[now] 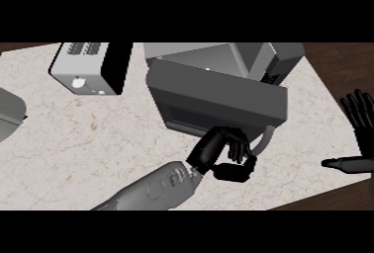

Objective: Pick up the milk, place it into the microwave and close the microwave

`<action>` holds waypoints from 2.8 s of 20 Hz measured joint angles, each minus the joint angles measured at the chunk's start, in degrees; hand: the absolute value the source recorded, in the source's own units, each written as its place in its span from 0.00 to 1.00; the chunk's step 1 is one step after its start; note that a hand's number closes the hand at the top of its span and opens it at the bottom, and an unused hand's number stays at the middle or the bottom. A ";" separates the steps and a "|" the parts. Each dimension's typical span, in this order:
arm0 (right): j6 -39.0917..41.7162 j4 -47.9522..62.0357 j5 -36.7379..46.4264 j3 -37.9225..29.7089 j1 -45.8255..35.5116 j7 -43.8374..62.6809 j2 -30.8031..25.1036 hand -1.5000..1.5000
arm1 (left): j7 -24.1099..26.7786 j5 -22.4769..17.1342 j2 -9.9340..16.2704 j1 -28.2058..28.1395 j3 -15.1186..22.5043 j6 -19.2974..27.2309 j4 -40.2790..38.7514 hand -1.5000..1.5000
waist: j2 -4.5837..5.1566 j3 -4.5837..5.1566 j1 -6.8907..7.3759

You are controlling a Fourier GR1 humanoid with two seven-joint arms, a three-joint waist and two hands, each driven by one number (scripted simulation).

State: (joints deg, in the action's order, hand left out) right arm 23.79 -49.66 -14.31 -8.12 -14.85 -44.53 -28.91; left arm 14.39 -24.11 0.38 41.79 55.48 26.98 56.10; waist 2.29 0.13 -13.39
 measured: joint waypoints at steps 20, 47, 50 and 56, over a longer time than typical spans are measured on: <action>4.27 -7.62 -5.87 3.03 -6.93 7.13 -1.95 0.00 | 0.79 -9.16 0.59 17.85 -6.37 4.99 -10.41 1.00 | 2.93 -0.45 -7.48; 15.82 -24.91 -10.94 14.64 -13.73 18.73 -5.08 1.00 | 3.03 -15.95 1.48 20.24 -7.19 11.28 -11.43 1.00 | 3.20 -0.73 -10.72; 16.28 -27.18 -11.84 15.67 -13.69 19.73 -5.09 1.00 | 3.41 -16.31 1.84 19.87 -7.16 12.33 -11.15 1.00 | 3.11 -0.73 -11.31; 16.95 -31.34 -13.40 17.38 -13.23 21.35 -5.16 1.00 | 4.00 -17.02 2.24 19.32 -7.23 14.25 -10.91 1.00 | 2.89 -0.70 -12.24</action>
State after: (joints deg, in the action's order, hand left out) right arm 40.74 -81.00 -27.72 9.27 -28.08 -23.18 -34.07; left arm 18.39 -41.13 2.62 61.11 48.25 41.23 45.20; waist 5.17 -0.57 -25.64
